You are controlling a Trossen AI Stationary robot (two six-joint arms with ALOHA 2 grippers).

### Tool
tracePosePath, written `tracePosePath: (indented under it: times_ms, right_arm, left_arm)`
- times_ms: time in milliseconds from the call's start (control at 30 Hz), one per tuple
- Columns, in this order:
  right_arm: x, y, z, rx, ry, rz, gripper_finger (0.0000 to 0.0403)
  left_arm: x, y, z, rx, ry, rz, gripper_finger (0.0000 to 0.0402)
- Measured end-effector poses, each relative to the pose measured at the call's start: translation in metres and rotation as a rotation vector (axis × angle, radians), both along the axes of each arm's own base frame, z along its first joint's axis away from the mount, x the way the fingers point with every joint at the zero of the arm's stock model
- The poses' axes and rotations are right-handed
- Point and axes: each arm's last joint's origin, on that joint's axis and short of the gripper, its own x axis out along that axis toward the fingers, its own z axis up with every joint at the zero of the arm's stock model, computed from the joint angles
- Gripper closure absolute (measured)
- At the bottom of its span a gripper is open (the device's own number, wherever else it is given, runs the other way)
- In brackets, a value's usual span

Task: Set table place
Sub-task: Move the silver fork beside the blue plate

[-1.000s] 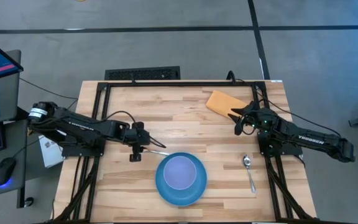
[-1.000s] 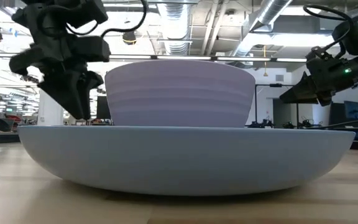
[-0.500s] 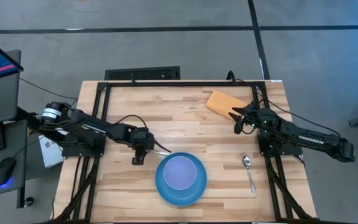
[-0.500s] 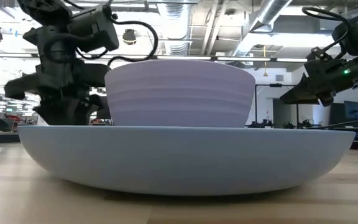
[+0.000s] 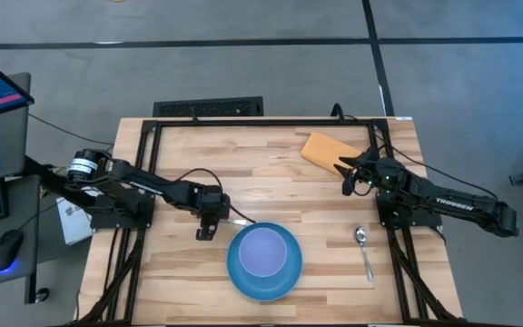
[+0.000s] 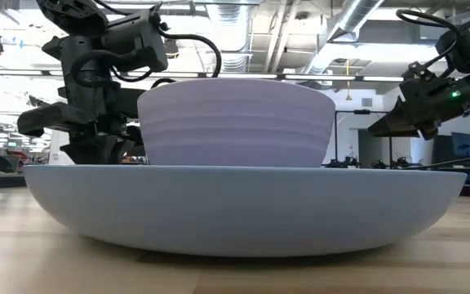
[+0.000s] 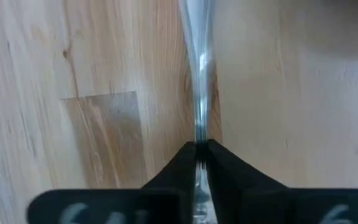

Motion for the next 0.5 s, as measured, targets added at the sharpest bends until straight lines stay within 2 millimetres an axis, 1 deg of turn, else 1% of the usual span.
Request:
tracePosePath:
  times_ms: [33,167,233,300,500]
  right_arm:
    - [0.0,0.0,0.0,0.0,0.0,0.001,0.0218]
    - [0.0,0.0,0.0,0.001,0.0,0.002,0.0218]
    - [0.0,0.0,0.0,0.001,0.0,0.002,0.0218]
    - [0.0,0.0,0.0,0.001,0.0,0.002,0.0218]
    - [0.0,0.0,0.0,0.0,-0.002,0.002,0.0218]
  left_arm:
    - [0.0,0.0,0.0,0.002,-0.002,-0.005,0.039]
    - [0.001,0.003,0.001,0.002,-0.001,0.004,0.0392]
    - [0.002,0.006,0.005,0.001,-0.002,0.011,0.0396]
    - [0.005,0.009,0.012,0.008,-0.006,0.011,0.0396]
    - [0.011,0.022,0.036,0.067,0.055,-0.011,0.0399]
